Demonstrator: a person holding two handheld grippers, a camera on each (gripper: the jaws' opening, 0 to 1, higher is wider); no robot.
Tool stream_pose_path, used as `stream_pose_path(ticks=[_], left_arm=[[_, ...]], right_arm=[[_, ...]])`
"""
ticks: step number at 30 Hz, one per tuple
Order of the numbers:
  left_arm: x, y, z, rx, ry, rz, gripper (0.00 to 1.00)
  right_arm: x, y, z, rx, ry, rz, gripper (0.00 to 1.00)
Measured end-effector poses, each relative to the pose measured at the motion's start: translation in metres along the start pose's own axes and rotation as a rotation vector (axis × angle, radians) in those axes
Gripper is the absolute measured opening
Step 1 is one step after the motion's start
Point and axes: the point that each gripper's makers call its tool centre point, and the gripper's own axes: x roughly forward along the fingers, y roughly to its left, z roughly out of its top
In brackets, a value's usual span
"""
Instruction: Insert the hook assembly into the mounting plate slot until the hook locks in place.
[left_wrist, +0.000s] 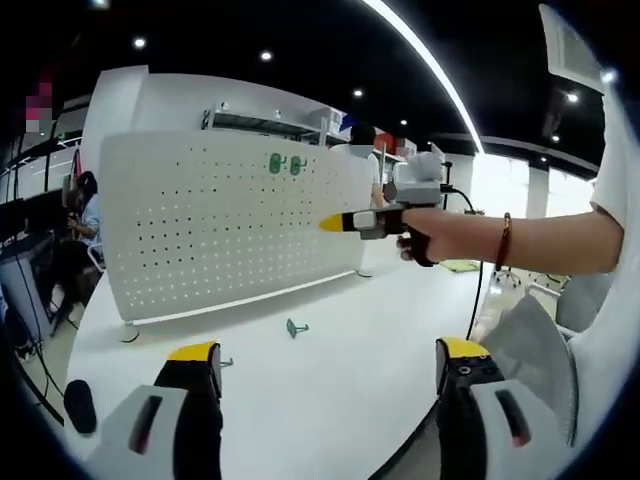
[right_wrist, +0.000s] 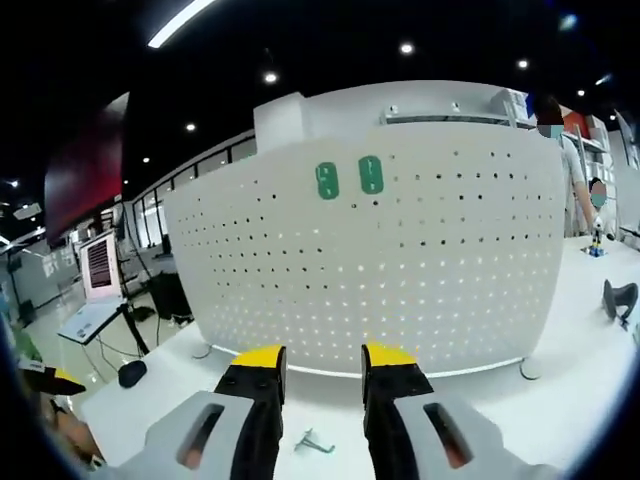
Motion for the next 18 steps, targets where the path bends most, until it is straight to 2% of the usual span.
stream_pose_path(ticks=[8,10,18], left_arm=[[0.004,0.003,-0.007,-0.002,0.016,-0.009,0.88],[0.007,0.004,-0.015,0.0,0.042,-0.017,0.87],[0.012,0.008,-0.027,-0.009,0.066,-0.023,0.88]], right_arm=[[-0.002,0.011,-0.022,0.006,0.037,0.032,0.3],[-0.003,0.014,-0.027,0.002,0.051,0.037,0.3],[-0.009,0.023,-0.044,0.003,0.079,0.062,0.3]])
